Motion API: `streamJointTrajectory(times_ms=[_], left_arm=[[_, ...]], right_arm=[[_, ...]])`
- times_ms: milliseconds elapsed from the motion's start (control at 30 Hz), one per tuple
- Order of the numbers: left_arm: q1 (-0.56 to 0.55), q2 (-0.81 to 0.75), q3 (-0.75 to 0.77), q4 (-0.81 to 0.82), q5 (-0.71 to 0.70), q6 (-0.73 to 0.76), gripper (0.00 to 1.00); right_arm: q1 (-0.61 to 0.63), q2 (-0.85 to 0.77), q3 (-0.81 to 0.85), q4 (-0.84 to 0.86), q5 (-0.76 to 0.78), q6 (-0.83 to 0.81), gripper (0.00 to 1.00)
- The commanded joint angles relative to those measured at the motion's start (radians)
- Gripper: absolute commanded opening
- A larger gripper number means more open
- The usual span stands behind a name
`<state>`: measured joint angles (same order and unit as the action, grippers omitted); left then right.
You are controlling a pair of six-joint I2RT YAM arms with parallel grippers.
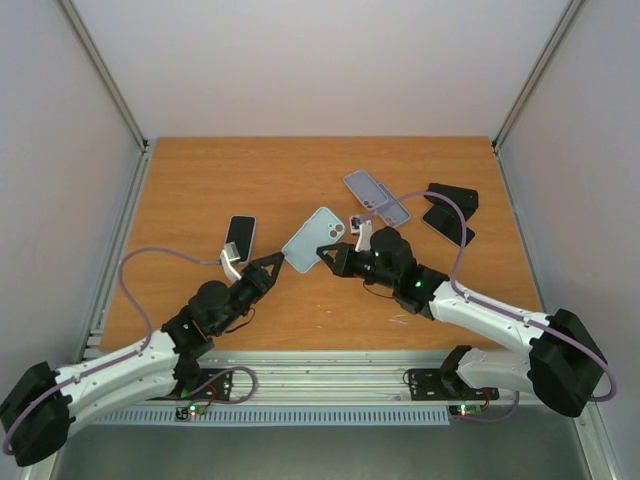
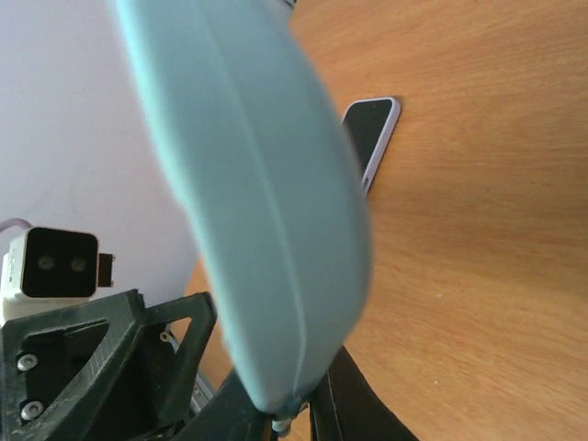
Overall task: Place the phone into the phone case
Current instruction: Pass from the left arm to the right, then place the phone case at the center of the board.
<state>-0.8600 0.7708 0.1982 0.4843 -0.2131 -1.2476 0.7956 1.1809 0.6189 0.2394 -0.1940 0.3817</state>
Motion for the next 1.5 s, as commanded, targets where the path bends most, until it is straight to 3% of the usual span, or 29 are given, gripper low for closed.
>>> streamJointTrajectory(times_ms=[0,267,500,900,1233,1467], left_arm=[[-0.005,-0.096,0.031,-0.175,-0.01,0.137,0.43],[-0.005,-0.227,0.112,-0.516,0.02,0.367,0.61],[-0.004,-0.199,0.227,-0.763,0.033,0.539,0.74],[0.018,-0.018,0.331,-0.874,0.022,0.636,0.96],[0.137,0.026,0.295,-0.866,0.141,0.587,0.97],[0.166,0.023,0.272,-0.865,0.175,0.572,0.98]], right_arm=[[-0.049,-0.012,0.107,-0.194,-0.129,-0.151,0.01],[-0.124,0.063,0.312,-0.628,-0.272,-0.363,0.01],[-0.155,0.19,0.462,-0.89,-0.34,-0.545,0.01],[-0.206,0.451,0.563,-1.032,-0.41,-0.672,0.01],[-0.23,0.708,0.685,-1.081,-0.457,-0.749,0.04],[-0.257,0.792,0.732,-1.086,-0.445,-0.758,0.16]])
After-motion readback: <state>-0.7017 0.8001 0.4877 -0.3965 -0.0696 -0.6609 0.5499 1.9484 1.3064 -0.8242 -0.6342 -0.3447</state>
